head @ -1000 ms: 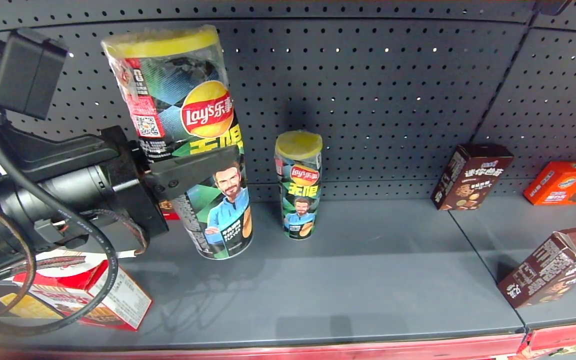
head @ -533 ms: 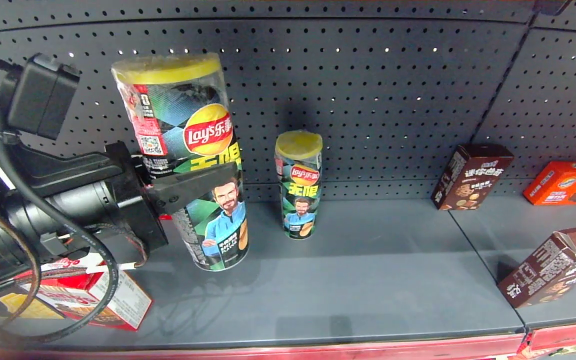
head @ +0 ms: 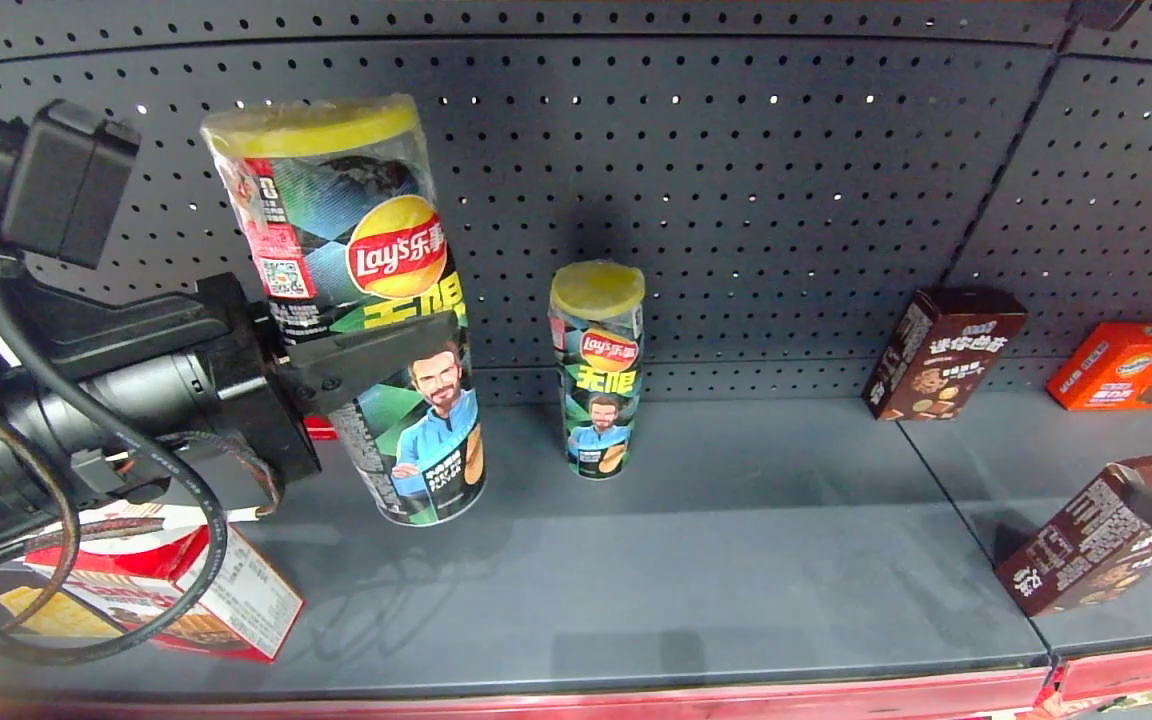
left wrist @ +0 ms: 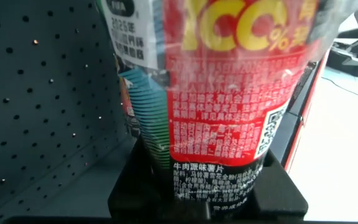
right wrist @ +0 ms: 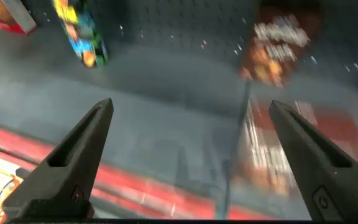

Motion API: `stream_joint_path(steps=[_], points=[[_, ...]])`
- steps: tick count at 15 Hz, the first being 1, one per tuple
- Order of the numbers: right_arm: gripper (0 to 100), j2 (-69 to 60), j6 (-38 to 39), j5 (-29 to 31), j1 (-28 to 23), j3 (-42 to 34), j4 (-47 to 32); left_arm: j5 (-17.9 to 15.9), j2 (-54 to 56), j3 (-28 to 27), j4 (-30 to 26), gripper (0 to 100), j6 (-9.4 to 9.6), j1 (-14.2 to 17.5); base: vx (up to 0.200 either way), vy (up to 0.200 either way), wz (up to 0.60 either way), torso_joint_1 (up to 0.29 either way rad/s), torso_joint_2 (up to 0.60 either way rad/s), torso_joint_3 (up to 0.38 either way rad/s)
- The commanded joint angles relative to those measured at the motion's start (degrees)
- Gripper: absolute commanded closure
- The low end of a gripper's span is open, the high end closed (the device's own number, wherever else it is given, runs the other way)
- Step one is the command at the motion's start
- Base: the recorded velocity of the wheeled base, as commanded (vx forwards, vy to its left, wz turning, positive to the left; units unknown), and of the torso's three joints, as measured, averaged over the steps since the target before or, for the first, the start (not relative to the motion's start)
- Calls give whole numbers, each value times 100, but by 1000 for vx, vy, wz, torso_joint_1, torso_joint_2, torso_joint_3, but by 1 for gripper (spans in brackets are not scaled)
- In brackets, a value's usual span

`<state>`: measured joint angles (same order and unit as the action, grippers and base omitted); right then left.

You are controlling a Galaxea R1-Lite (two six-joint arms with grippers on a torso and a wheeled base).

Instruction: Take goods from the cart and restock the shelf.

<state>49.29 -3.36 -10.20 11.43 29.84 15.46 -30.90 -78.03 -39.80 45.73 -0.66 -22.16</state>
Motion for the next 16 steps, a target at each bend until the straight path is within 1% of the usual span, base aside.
stream_joint_path(steps=[1, 3, 4, 5, 6, 7, 9, 10, 13, 14, 15, 16], points=[[0, 1347, -94, -34, 333, 391, 564, -3, -19, -1, -2, 100, -4, 28, 0, 0, 0, 0, 0, 0], [0, 1690, -112, -69, 632, 619, 625, -3, -1, 16, -2, 100, -4, 98, 0, 0, 0, 0, 0, 0], [0, 1821, -103, -69, 702, 707, 687, -3, -1, 16, -2, 100, -4, 107, 0, 0, 0, 0, 0, 0], [0, 2094, -103, -272, 790, 821, 950, -3, -1, 16, -2, 100, 4, 133, 0, 0, 0, 0, 0, 0], [0, 2234, -103, -562, 764, 883, 1170, -3, -1, 16, -2, 100, -4, 142, 0, 0, 0, 0, 0, 0], [0, 2507, -129, -957, 746, 997, 1478, -3, -1, 16, -2, 100, -4, 142, 0, 0, 0, 0, 0, 0], [0, 2911, -296, -1142, 816, 1261, 1671, 5, -10, 25, -11, 100, -13, 142, 0, 0, 0, 0, 0, 0], [0, 3043, -393, -1344, 816, 1366, 1671, 5, -19, 25, -20, 100, -13, 142, 0, 0, 0, 0, 0, 0], [0, 3509, -806, -2399, 746, 1709, 1689, 23, -63, -10, -29, 100, -22, 142, 0, 0, 0, 0, 0, 0], [0, 3737, -973, -3137, 676, 1902, 1689, 32, -81, -10, -29, 100, -22, 142, 0, 0, 0, 0, 0, 0], [0, 3913, -973, -3480, 676, 2078, 1741, 32, -98, -19, -29, 100, -22, 151, 0, 0, 0, 0, 0, 0], [0, 4107, -982, -3655, 693, 2254, 1812, 41, -98, -10, -29, 100, -22, 151, 0, 0, 0, 0, 0, 0]])
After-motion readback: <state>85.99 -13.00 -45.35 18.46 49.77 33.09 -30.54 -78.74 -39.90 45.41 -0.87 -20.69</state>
